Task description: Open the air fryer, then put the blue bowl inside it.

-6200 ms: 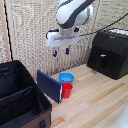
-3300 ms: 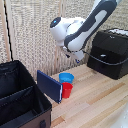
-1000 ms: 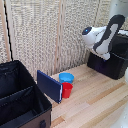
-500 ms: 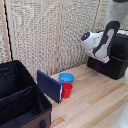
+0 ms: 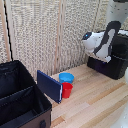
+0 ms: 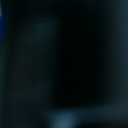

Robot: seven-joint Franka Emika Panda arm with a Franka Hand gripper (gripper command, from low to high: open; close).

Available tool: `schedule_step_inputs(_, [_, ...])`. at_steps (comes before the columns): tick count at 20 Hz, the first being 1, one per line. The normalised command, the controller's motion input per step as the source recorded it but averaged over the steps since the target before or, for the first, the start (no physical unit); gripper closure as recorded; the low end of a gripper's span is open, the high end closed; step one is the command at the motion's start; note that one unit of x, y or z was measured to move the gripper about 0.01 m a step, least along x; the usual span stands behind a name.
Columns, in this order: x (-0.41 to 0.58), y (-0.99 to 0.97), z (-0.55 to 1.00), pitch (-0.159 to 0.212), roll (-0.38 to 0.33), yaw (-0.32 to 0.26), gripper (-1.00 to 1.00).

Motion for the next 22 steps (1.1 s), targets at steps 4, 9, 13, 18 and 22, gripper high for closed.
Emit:
schedule_step_inputs(4, [-0.095, 0.08, 0.15, 0.14, 0.308, -0.055, 1.0])
schedule_step_inputs(9, [-0.086, 0.22, 0.02, 0.097, 0.372, -0.086, 1.0])
schedule_step_inputs(13, [-0.018, 0.29, 0.13, 0.028, 0.34, -0.16, 1.0])
schedule_step_inputs(18, [-0.11, 0.56, 0.61, -0.049, 0.159, -0.112, 1.0])
schedule_step_inputs(22, [-0.352, 0.77, 0.87, -0.081, 0.052, -0.004, 1.0])
